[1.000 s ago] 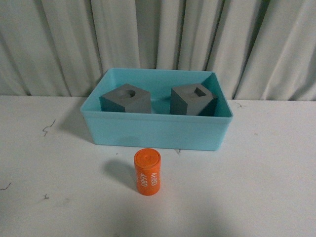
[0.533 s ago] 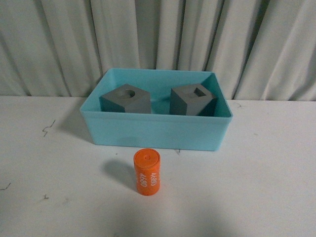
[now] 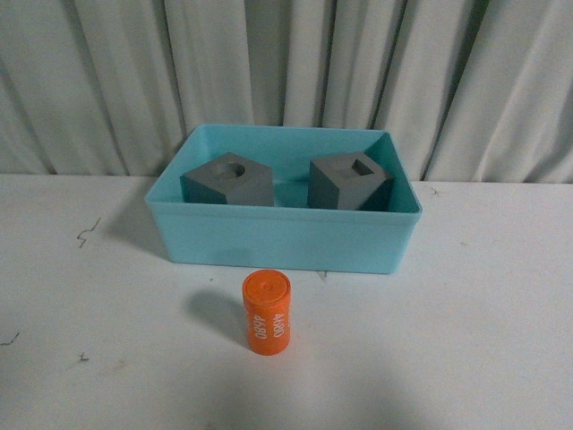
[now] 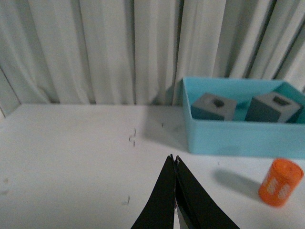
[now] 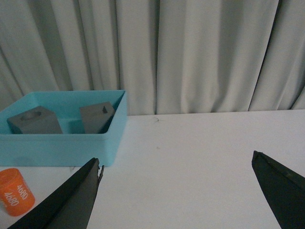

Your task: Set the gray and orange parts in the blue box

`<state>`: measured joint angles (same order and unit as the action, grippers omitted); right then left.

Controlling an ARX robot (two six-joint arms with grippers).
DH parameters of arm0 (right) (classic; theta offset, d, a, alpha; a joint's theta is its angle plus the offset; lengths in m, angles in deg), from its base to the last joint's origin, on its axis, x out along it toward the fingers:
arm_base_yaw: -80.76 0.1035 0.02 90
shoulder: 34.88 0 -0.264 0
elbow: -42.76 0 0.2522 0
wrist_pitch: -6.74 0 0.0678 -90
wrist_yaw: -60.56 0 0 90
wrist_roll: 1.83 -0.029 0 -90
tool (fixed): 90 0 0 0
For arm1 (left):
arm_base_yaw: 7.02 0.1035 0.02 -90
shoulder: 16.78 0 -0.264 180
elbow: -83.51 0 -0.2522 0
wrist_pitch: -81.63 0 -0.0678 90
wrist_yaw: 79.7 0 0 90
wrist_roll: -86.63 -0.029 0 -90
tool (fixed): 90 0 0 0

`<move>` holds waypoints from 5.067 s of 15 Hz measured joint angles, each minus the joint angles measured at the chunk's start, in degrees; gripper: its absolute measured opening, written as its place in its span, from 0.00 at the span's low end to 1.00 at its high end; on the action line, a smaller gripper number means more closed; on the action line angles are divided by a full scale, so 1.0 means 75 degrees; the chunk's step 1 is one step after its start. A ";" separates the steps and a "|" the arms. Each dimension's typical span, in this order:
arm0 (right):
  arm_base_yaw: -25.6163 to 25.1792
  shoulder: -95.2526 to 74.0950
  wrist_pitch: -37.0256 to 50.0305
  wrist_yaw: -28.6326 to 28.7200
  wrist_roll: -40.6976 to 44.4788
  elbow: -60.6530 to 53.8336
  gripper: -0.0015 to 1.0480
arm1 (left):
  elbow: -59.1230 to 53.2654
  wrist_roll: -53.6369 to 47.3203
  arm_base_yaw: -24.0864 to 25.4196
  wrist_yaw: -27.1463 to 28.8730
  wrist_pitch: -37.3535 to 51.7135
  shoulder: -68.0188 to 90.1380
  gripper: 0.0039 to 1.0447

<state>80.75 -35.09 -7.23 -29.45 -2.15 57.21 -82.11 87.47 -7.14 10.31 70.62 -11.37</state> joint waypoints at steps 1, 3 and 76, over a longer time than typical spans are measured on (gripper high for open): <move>0.0000 0.0000 0.0003 -0.0003 0.0000 0.0000 0.94 | -0.0003 0.0003 0.0000 0.0006 -0.0431 -0.0624 0.01; 0.0000 0.0000 0.0006 0.0006 0.0000 0.0000 0.94 | -0.0003 0.0000 0.0009 0.0017 -0.0440 -0.0670 0.01; 0.3558 -1.6588 0.2719 0.2987 0.3200 0.8358 0.68 | -0.0003 -0.0006 0.0015 0.0000 -0.0393 -0.0673 0.94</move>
<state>107.43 -159.49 13.16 -7.05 21.85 119.90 -82.13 87.43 -7.03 10.31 67.67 -16.42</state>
